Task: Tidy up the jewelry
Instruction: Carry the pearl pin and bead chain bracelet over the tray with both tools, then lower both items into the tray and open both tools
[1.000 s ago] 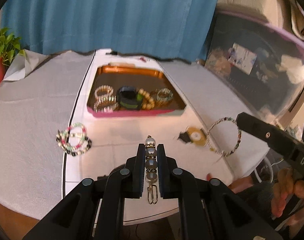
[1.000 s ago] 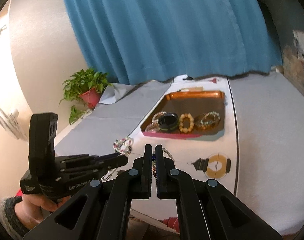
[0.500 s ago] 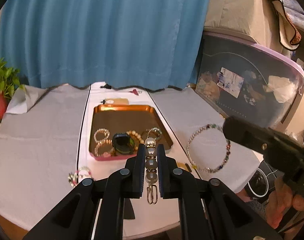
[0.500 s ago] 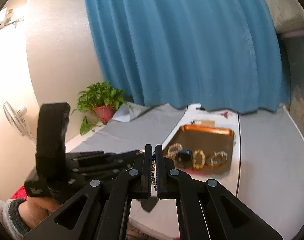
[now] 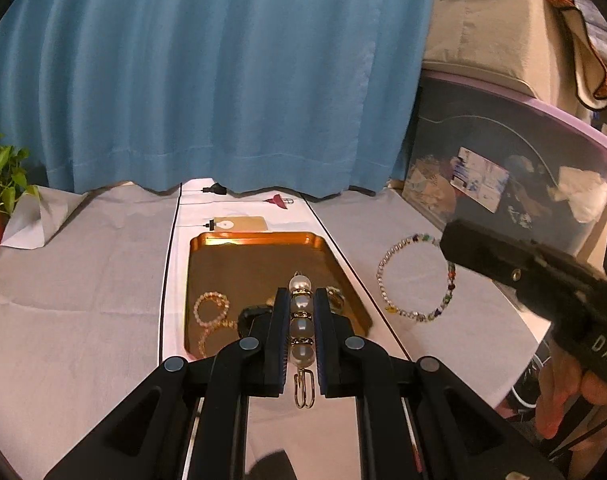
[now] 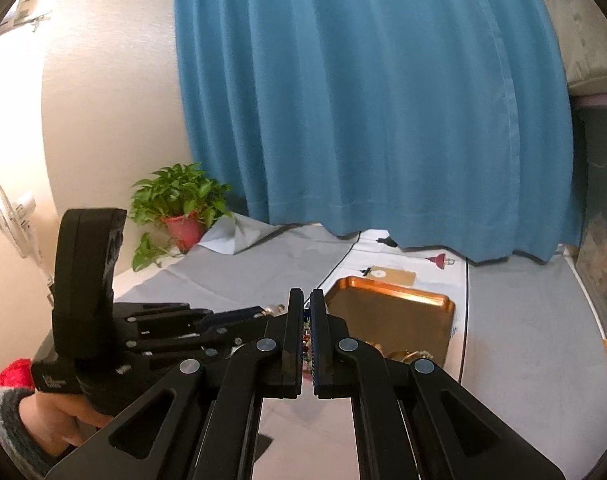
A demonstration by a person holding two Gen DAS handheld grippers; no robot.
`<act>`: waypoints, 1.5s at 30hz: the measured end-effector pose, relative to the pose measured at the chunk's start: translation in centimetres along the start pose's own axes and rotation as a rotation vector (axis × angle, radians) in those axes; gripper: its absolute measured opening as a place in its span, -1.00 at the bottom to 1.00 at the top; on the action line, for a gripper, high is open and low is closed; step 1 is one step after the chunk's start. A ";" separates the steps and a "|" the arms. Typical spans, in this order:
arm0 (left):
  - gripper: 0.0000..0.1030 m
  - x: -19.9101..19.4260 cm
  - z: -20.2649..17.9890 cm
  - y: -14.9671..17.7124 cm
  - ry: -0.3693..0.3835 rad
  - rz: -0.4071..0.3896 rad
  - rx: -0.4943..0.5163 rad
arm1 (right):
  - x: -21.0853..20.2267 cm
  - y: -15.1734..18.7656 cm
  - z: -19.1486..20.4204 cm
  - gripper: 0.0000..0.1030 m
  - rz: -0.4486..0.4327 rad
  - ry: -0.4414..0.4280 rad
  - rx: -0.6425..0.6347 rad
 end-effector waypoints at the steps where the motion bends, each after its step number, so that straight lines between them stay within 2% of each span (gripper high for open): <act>1: -0.82 0.3 0.4 -0.3 0.000 -0.004 -0.002 | 0.6 0.0 -0.2 -0.94 0.005 -0.001 0.000; 13: -0.82 2.2 4.4 -3.6 0.012 -0.122 -0.012 | 7.7 -0.9 -1.5 -0.94 -0.018 0.008 -0.027; 21: -0.82 6.8 7.2 -3.6 0.032 -0.122 -0.079 | 13.2 -0.1 -2.4 -0.94 0.018 0.019 -0.031; 27: -0.82 11.0 9.9 -2.6 0.013 -0.068 -0.130 | 17.1 1.6 -3.0 -0.94 0.072 0.034 -0.021; 29: -0.82 12.5 11.2 -1.9 0.026 -0.026 -0.182 | 18.5 2.4 -3.8 -0.94 0.103 0.035 0.012; 32: -0.82 14.4 12.7 -0.6 -0.002 0.032 -0.217 | 20.4 3.6 -4.8 -0.94 0.159 0.049 0.052; 37: -0.82 16.7 13.4 1.2 -0.051 0.125 -0.194 | 23.4 6.1 -5.9 -0.94 0.254 0.067 0.066; 41: -0.82 17.6 13.9 1.9 -0.048 0.168 -0.210 | 24.7 7.6 -6.7 -0.94 0.304 0.085 0.073; 45: -0.77 18.0 13.7 2.3 -0.094 0.196 -0.204 | 25.9 9.0 -7.4 -0.89 0.383 0.099 0.072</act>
Point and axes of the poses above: each gripper's, at about its wrist camera, not at the fingertips, and x roughly the way its jaws point, z to its left, y to its underside, the point moved 2 cm from there along x, roughly the way its jaws point, and after that the axes turned 15 degrees about y, right-handed, at the moved point
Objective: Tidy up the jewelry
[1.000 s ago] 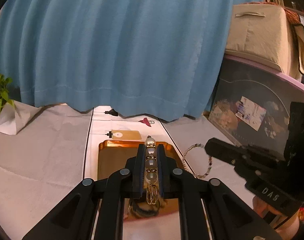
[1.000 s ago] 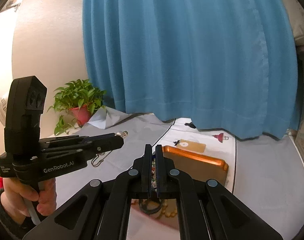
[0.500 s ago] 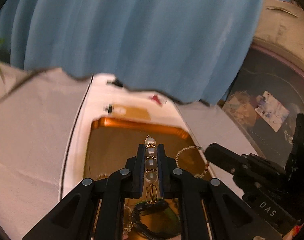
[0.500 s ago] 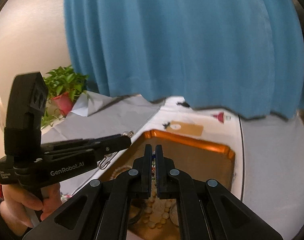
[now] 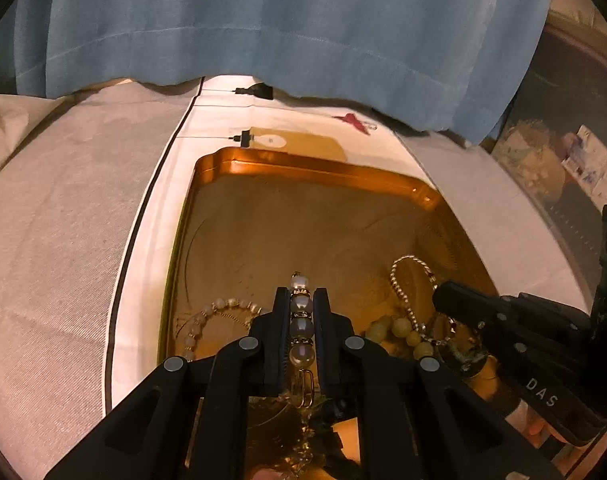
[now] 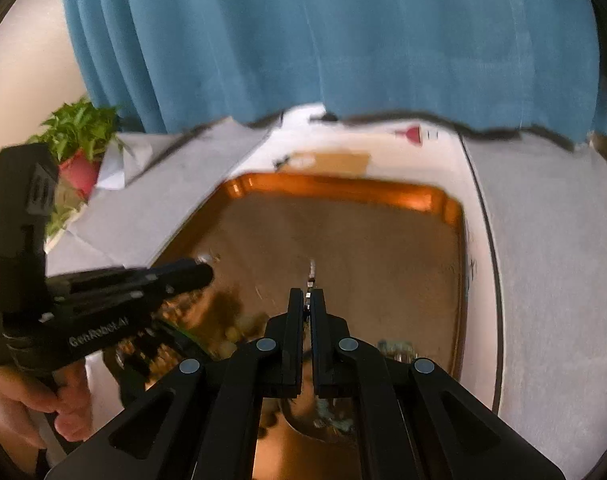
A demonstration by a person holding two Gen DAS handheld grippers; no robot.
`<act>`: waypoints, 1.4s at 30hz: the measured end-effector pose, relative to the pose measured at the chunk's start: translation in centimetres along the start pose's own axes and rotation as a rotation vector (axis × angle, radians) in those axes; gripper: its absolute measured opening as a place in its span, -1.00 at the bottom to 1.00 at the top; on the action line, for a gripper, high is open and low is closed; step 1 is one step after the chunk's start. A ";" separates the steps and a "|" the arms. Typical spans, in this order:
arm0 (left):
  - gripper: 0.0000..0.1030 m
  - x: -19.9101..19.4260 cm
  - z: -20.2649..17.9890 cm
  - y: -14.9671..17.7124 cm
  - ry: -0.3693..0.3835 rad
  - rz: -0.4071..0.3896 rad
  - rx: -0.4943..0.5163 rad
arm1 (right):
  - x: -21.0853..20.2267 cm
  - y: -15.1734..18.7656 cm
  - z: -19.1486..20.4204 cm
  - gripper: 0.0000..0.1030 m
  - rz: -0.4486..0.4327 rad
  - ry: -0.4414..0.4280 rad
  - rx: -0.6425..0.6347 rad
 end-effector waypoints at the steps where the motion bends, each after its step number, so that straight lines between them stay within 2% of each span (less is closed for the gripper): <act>1: -0.60 -0.1 -0.1 0.1 -0.008 0.006 -0.003 | 0.2 0.2 -0.1 -0.88 0.011 0.003 0.000; 2: -0.30 -0.2 -0.2 0.0 -0.011 0.004 -0.005 | 0.3 0.3 -0.2 -0.81 0.021 0.013 0.003; 3: -0.15 -0.6 -0.4 0.1 -0.013 -0.006 -0.003 | 0.3 0.3 -0.5 -0.75 0.028 0.029 0.011; 4: 0.05 -1.1 -0.6 0.0 -0.013 -0.015 0.001 | 0.1 0.3 -0.7 -0.55 0.029 0.038 0.019; 5: 0.11 -1.5 -0.9 -0.1 -0.012 -0.024 0.006 | -0.2 0.3 -0.9 -0.21 0.027 0.045 0.031; 7: 0.15 -2.1 -1.3 -0.3 -0.012 -0.036 0.014 | -1.2 0.2 -1.2 0.24 0.009 0.048 0.054; 8: 0.23 -2.6 -1.7 -0.3 -0.012 -0.040 0.018 | -1.7 0.2 -1.3 0.32 -0.004 0.044 0.058; 12: 0.33 -4.9 -3.4 0.5 0.014 -0.038 0.033 | -4.3 1.0 -0.3 0.32 -0.026 0.056 0.025; 15: 0.53 -7.5 -5.3 2.4 0.007 -0.055 0.071 | -7.2 2.6 0.9 0.33 -0.047 0.070 -0.014; 20: 0.57 -11.3 -8.9 5.5 -0.007 -0.035 0.104 | -12.7 5.4 2.5 0.58 -0.065 0.075 -0.004; 22: 0.60 -13.3 -10.2 6.7 -0.016 -0.043 0.104 | -15.4 6.5 3.1 0.73 -0.067 0.107 -0.003; 25: 0.72 -16.8 -12.1 8.7 -0.010 -0.061 0.107 | -19.7 8.3 3.6 0.77 -0.084 0.112 0.017; 29: 0.80 -21.6 -14.4 10.8 -0.004 -0.097 0.114 | -25.7 10.3 4.3 0.94 -0.106 0.117 0.036; 38: 0.87 -32.0 -19.5 14.2 -0.077 -0.190 0.141 | -38.0 12.9 7.3 0.99 -0.242 0.128 0.019; 42: 0.98 -35.6 -21.2 15.1 -0.096 -0.221 0.137 | -42.7 13.6 8.2 0.99 -0.291 0.131 0.028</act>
Point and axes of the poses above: each gripper's, at about its wrist camera, not at the fingertips, and x roughly the way its jaws point, z to its left, y to its underside, the point moved 2 cm from there along x, roughly the way its jaws point, and after that the axes turned 15 degrees about y, right-handed, at the moved point
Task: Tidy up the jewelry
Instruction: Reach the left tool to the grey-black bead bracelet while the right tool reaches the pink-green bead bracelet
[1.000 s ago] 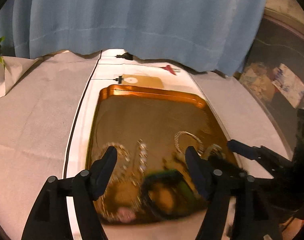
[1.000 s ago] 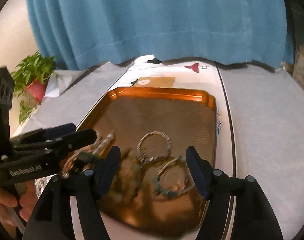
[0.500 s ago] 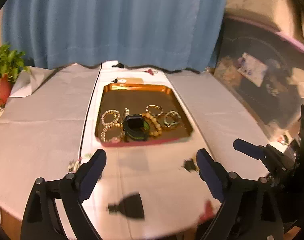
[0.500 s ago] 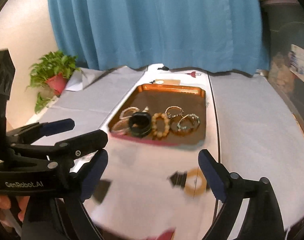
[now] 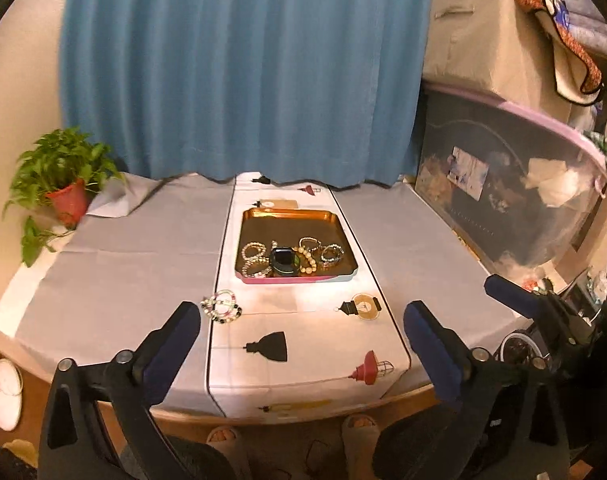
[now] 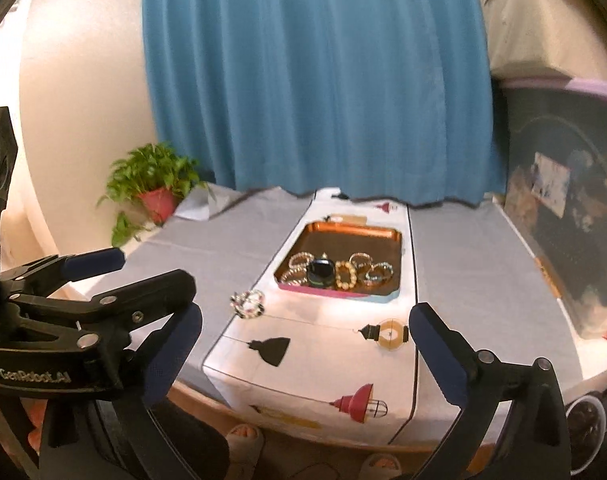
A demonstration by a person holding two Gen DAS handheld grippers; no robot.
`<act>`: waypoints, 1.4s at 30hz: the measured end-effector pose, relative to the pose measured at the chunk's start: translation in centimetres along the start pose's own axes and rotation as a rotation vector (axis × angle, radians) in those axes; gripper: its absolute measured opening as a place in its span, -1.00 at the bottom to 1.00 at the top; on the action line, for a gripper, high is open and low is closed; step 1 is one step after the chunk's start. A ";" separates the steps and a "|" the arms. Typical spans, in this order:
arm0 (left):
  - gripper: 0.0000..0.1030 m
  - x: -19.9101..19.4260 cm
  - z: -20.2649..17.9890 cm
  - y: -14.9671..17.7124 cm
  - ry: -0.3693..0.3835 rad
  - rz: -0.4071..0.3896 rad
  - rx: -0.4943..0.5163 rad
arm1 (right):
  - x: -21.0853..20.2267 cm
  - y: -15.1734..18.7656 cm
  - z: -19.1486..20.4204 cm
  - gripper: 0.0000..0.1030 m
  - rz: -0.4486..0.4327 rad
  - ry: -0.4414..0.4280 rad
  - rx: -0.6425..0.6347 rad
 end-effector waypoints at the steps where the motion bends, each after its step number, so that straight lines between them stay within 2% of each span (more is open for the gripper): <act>1: 0.98 -0.9 -0.3 0.0 0.001 -0.008 -0.009 | -0.9 -0.2 0.1 1.00 -0.011 0.001 0.000; 4: 0.99 -3.2 -1.2 -0.3 0.002 -0.048 -0.012 | -3.7 -0.9 0.2 1.00 -0.047 -0.006 -0.004; 9: 0.99 -6.0 -2.7 -0.9 -0.054 -0.132 0.041 | -6.6 -1.9 0.4 1.00 -0.107 -0.015 -0.018; 16: 0.99 -5.3 -2.5 -1.2 -0.079 -0.128 0.039 | -7.1 -2.2 0.7 1.00 -0.126 -0.029 -0.015; 21: 0.99 -3.8 -1.7 -1.0 -0.108 -0.114 0.055 | -5.0 -1.7 0.7 1.00 -0.115 -0.052 0.003; 28: 1.00 -0.5 1.6 0.4 -0.101 -0.088 0.021 | -0.6 -0.5 1.7 1.00 -0.072 -0.047 -0.027; 34: 1.00 3.5 7.1 2.5 -0.051 -0.013 -0.031 | 5.0 1.8 4.0 1.00 0.011 -0.102 -0.072; 37: 1.00 5.7 10.8 3.4 -0.017 0.042 -0.105 | 7.9 3.0 5.5 1.00 0.034 -0.128 -0.098; 40: 1.00 7.6 14.1 3.8 -0.056 0.082 -0.128 | 10.9 3.9 6.4 1.00 0.048 -0.153 -0.100; 42: 1.00 8.8 16.0 4.1 -0.092 0.093 -0.115 | 12.9 4.2 6.7 1.00 0.080 -0.204 -0.071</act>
Point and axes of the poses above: each gripper's, at about its wrist camera, not at the fingertips, and x roughly the way its jaws point, z to its left, y to its underside, the point moved 2 cm from there along x, roughly the way its jaws point, and after that the axes turned 15 degrees about y, right-handed, at the moved point
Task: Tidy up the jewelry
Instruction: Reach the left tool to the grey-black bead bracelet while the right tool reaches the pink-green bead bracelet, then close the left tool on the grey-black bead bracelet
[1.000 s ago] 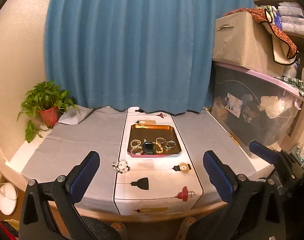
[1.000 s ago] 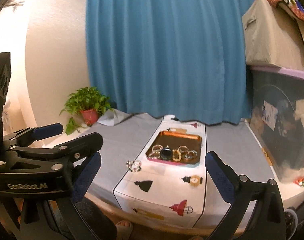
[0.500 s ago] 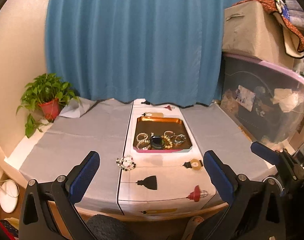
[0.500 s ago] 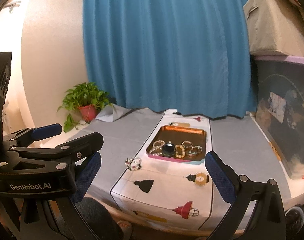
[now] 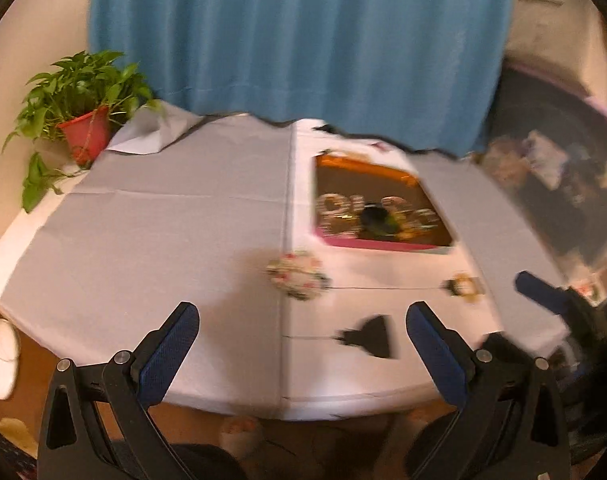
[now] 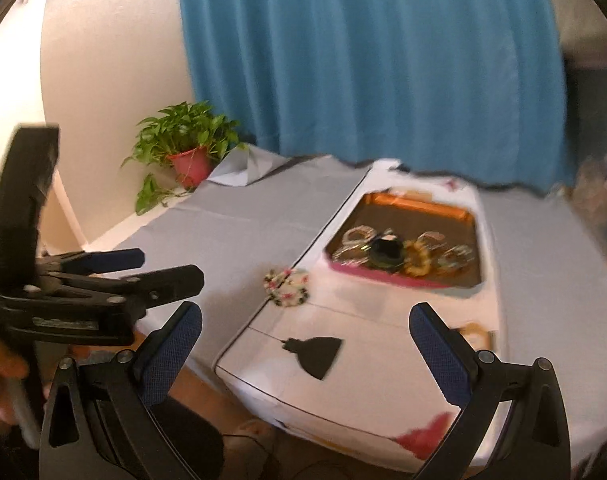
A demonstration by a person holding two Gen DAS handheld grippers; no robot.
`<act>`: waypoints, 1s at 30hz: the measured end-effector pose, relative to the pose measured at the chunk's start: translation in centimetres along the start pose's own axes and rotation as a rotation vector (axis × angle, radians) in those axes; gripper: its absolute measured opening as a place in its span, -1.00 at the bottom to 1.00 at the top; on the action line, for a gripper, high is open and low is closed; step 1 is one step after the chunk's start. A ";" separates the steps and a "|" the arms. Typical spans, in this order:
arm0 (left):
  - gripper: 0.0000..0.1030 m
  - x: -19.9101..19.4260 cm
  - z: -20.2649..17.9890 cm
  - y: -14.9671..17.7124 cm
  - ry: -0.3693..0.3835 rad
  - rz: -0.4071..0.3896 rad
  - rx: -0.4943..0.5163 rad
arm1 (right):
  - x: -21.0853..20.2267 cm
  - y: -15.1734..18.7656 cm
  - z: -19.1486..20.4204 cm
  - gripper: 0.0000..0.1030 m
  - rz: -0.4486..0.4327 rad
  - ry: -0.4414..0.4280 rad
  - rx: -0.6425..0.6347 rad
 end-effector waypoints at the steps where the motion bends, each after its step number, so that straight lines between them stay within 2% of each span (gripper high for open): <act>1: 1.00 0.7 0.9 0.0 0.012 0.001 0.000 | 1.3 0.0 -0.1 0.99 0.012 -0.028 0.016; 4: 0.96 3.4 3.2 0.0 0.027 0.015 -0.022 | 5.2 0.1 0.3 0.94 0.046 -0.067 0.002; 7: 0.87 6.4 5.0 -0.4 0.024 0.024 -0.028 | 9.3 0.1 1.4 0.56 0.083 -0.095 -0.059; 9: 0.61 8.3 5.9 -0.7 0.019 0.032 -0.030 | 12.5 0.1 2.2 0.38 0.117 -0.107 -0.094; 11: 0.02 10.5 6.7 -1.1 0.037 0.052 -0.032 | 14.9 -0.1 2.6 0.21 0.130 -0.113 -0.104; 13: -0.18 12.2 7.4 -1.1 0.059 0.078 -0.037 | 17.6 -0.4 2.9 0.17 0.157 -0.136 -0.091; 18: -0.32 14.1 9.0 -0.2 0.134 0.096 -0.096 | 21.8 -0.1 3.8 -0.13 0.225 -0.160 -0.087; 19: -0.42 14.1 9.0 -0.3 0.143 0.097 -0.098 | 22.2 0.1 3.8 -0.20 0.247 -0.169 -0.079; 20: -0.61 14.2 8.9 -0.3 0.168 0.107 -0.096 | 22.5 0.3 3.7 -0.28 0.263 -0.174 -0.063; 22: -0.75 14.5 8.4 -0.1 0.190 0.118 -0.086 | 22.7 0.4 3.3 -0.36 0.274 -0.176 -0.041; 23: -0.79 14.5 8.4 -0.1 0.197 0.121 -0.087 | 22.8 0.4 3.2 -0.49 0.277 -0.175 -0.037; 24: -0.80 14.6 8.3 -0.1 0.206 0.123 -0.090 | 22.9 0.4 3.2 -0.58 0.280 -0.175 -0.037; 25: -0.82 14.6 8.4 -0.1 0.212 0.122 -0.098 | 23.0 0.4 3.4 -0.75 0.286 -0.186 -0.043; 30: -0.86 14.1 9.5 -0.1 0.244 0.100 -0.177 | 22.6 0.2 4.1 -0.86 0.264 -0.194 -0.069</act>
Point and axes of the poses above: each gripper's, at about its wrist camera, not at the fingertips, and x roughly the way its jaws point, z to its left, y to its underside, the point moved 2 cm from there along x, roughly the way its jaws point, and after that the axes turned 15 degrees about y, right-handed, at the moved point
